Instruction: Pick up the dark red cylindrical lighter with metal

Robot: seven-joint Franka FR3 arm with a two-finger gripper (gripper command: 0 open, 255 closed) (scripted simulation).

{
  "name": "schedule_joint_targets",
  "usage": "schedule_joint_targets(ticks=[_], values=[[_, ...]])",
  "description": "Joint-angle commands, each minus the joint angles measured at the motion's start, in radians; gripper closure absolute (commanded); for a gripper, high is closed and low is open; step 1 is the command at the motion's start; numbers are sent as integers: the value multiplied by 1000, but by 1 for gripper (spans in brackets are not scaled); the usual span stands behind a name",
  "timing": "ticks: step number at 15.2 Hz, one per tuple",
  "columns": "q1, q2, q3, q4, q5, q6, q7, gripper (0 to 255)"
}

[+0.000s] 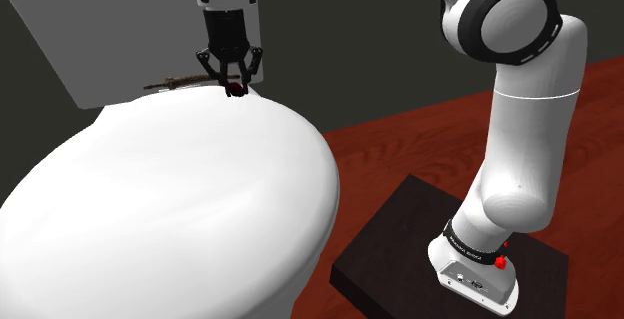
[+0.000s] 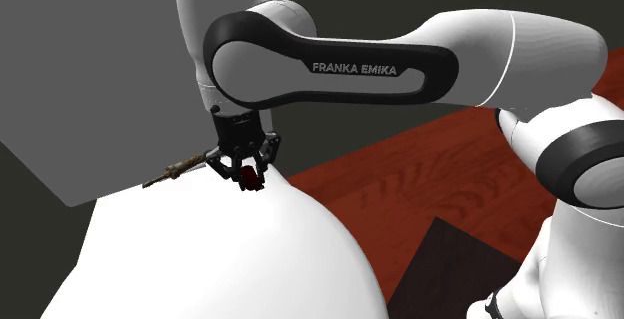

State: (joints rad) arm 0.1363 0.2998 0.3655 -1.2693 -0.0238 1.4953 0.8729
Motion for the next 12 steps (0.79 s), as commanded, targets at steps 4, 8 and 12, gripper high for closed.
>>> schedule_joint_targets(ticks=[4, 8, 12], values=[[9, 28, 0, 72, -9, -57, 6, 255], [23, 60, 1, 175, -21, -129, 13, 255], [44, 106, 2, 303, -37, -211, 22, 255]])
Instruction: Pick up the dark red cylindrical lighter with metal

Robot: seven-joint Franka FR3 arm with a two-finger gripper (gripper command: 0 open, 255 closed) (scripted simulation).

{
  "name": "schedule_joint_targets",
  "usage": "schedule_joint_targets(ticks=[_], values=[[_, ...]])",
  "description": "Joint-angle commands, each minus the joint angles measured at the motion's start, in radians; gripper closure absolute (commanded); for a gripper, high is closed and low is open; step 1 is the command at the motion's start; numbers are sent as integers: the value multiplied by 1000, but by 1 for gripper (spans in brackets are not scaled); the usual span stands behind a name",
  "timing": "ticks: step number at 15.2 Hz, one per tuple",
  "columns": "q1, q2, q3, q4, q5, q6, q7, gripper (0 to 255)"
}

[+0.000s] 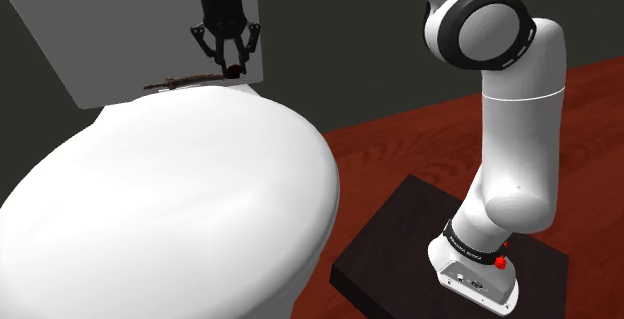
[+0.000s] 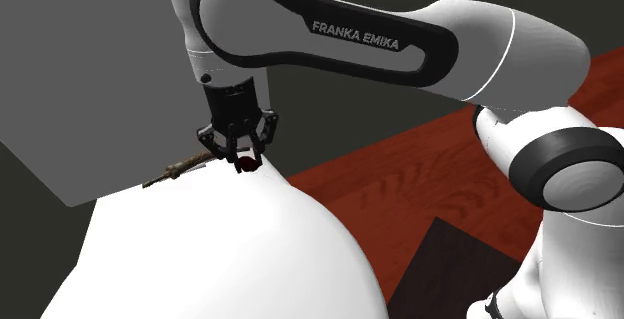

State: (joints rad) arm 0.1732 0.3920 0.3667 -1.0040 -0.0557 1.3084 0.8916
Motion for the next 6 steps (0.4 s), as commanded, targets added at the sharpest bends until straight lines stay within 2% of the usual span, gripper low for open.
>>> schedule_joint_targets(ticks=[1, 4, 6], values=[[14, 29, 0, 75, -10, -48, 5, 255], [43, 88, -1, 217, -31, -130, 12, 255], [45, 92, -2, 225, -32, -134, 12, 255]])
